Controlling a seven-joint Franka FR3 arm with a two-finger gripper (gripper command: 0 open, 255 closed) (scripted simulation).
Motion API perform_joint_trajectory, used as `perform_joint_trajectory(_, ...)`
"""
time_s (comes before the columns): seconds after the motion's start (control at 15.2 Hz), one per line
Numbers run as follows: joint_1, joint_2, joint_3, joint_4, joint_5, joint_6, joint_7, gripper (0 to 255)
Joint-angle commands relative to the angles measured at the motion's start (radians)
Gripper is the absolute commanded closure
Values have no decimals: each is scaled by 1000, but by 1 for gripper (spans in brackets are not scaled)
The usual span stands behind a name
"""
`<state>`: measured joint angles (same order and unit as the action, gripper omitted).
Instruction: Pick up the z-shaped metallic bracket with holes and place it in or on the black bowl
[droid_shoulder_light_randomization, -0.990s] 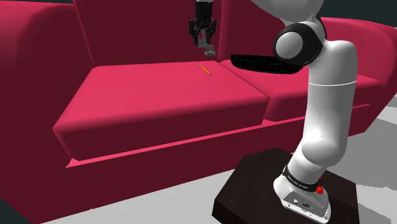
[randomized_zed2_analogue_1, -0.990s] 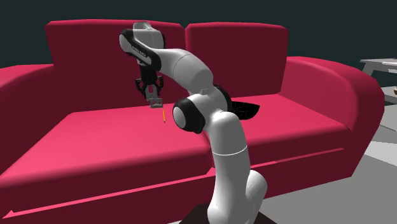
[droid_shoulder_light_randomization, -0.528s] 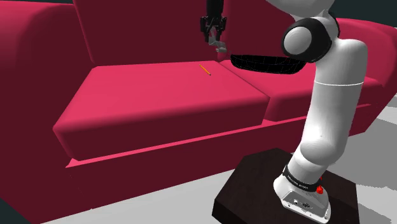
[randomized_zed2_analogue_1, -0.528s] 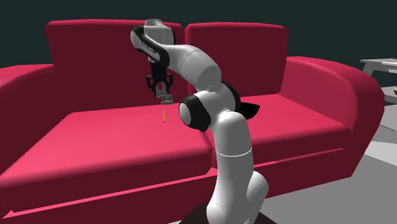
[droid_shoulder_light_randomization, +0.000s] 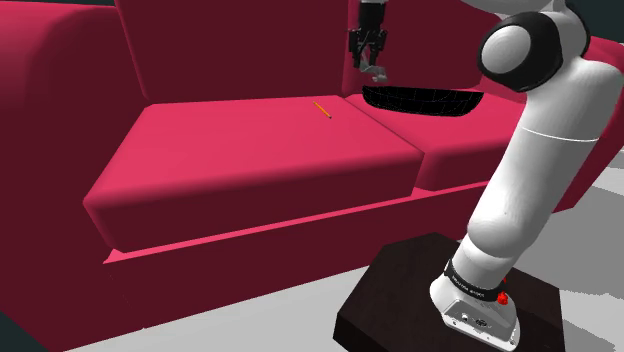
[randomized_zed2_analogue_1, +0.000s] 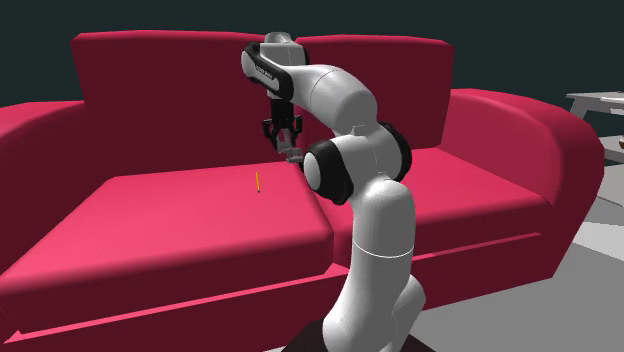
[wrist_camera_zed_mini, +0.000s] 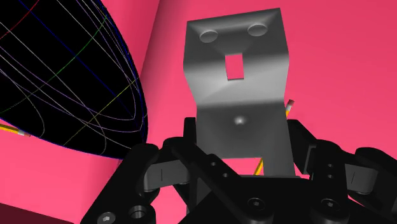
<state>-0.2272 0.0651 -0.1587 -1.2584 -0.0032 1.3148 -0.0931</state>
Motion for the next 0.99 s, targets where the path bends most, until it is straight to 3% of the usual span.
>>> perform_joint_trajectory(0.0,-26,-15,-22,-31,-1,16,-49,255)
perform_joint_trajectory(0.46,-111,-59,-102,-96,-10,40,-216,255)
perform_joint_trajectory(0.92,-201,-42,-190,-88,-4,50,-393,255)
